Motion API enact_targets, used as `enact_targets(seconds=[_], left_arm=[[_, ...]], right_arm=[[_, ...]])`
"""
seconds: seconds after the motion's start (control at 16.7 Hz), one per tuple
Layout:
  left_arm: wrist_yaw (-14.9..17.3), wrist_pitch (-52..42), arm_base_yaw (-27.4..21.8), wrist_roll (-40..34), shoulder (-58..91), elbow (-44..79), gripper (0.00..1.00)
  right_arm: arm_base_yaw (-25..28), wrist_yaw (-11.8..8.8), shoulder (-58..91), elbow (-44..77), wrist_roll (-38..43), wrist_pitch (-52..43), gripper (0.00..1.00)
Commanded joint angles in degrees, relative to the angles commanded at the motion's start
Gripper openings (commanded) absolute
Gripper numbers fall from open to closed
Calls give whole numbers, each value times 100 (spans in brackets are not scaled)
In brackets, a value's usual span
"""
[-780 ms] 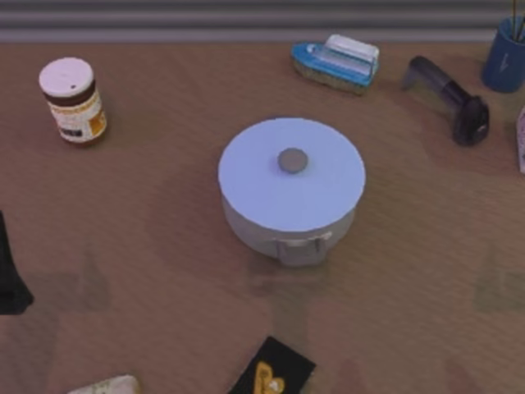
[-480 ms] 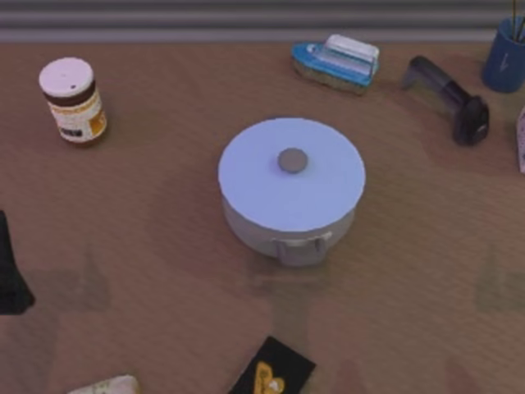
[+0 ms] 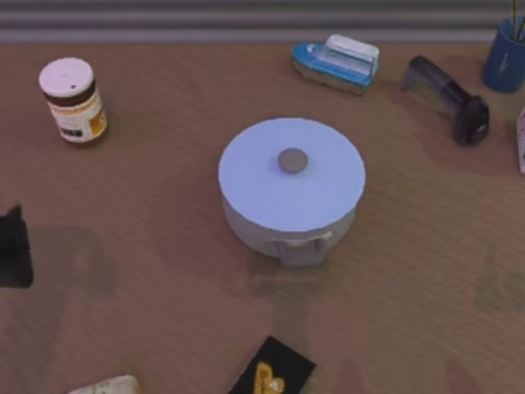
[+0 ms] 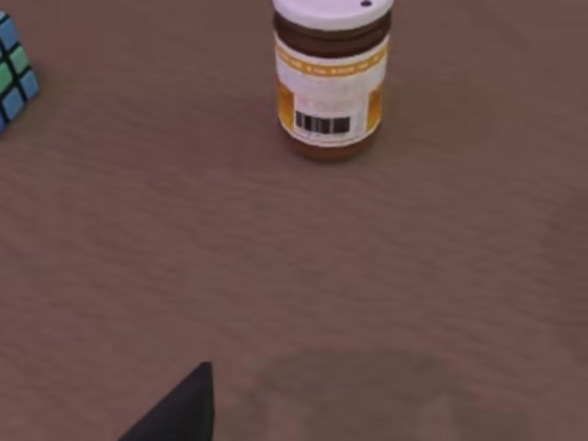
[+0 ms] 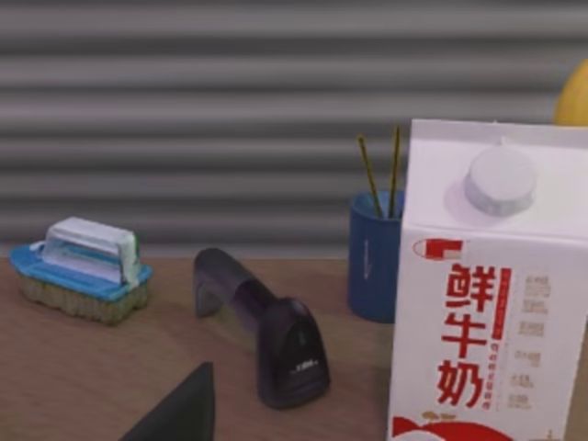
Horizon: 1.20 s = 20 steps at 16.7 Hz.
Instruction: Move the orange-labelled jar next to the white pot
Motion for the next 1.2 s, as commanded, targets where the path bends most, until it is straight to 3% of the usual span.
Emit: enact_targets(seconds=[0.6,1.2], left_arm=[[277,-2651,-93,569,4931,5876,100],[224,-5088,-32,1023,9955,11781,100]], right_arm=[[0,0,0,0,0,0,100],[0,0,0,0,0,0,100]])
